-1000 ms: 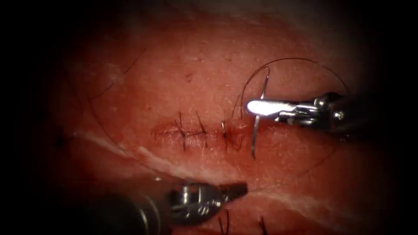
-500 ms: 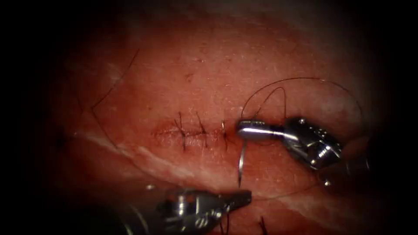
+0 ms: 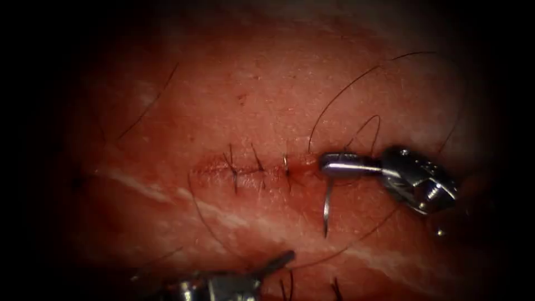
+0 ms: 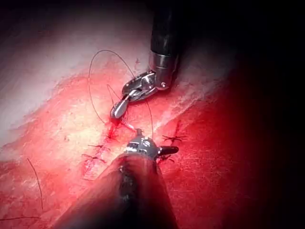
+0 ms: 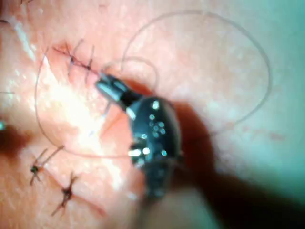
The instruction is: Wound Closure
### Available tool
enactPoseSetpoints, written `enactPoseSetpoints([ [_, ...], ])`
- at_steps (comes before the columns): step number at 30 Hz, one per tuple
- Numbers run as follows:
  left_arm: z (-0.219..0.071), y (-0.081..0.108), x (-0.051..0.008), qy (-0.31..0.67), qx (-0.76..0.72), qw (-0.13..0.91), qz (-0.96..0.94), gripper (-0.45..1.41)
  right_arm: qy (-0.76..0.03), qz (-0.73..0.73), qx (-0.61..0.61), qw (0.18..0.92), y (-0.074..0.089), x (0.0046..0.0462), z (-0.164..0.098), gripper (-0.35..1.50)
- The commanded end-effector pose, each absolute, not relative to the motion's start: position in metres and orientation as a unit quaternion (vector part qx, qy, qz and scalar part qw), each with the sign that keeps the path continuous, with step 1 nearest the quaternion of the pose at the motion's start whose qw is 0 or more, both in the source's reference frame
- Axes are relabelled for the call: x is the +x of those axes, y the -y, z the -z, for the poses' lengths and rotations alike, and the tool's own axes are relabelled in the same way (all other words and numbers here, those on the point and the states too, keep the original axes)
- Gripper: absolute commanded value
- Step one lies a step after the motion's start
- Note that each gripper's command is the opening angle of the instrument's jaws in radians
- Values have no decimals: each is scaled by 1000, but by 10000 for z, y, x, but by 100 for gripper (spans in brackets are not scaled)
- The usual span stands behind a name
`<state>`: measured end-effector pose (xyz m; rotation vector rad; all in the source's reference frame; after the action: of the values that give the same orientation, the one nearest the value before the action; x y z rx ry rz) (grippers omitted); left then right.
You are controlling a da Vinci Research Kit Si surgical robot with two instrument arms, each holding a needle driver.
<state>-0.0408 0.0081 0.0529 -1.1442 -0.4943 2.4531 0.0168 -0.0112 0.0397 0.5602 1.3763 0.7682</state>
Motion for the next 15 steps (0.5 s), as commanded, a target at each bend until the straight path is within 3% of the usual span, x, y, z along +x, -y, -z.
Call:
enactPoseSetpoints([
  [1,-523,-93,-405,189,-416,192,-869,76,-609,-342,250,670,127,168,-403,-35],
  [2,-516,-111,-398,185,-428,200,-862,31,-609,-342,250,670,127,168,-403,-35],
  [3,-516,-125,-395,172,-436,194,-862,-3,-609,-342,250,670,127,168,-403,-35],
  [6,-537,-150,-397,131,-441,189,-868,-45,-610,-340,249,671,127,168,-403,-35],
  [15,-672,-157,-421,118,-402,165,-893,-45,-609,-340,240,676,123,165,-401,-35],
])
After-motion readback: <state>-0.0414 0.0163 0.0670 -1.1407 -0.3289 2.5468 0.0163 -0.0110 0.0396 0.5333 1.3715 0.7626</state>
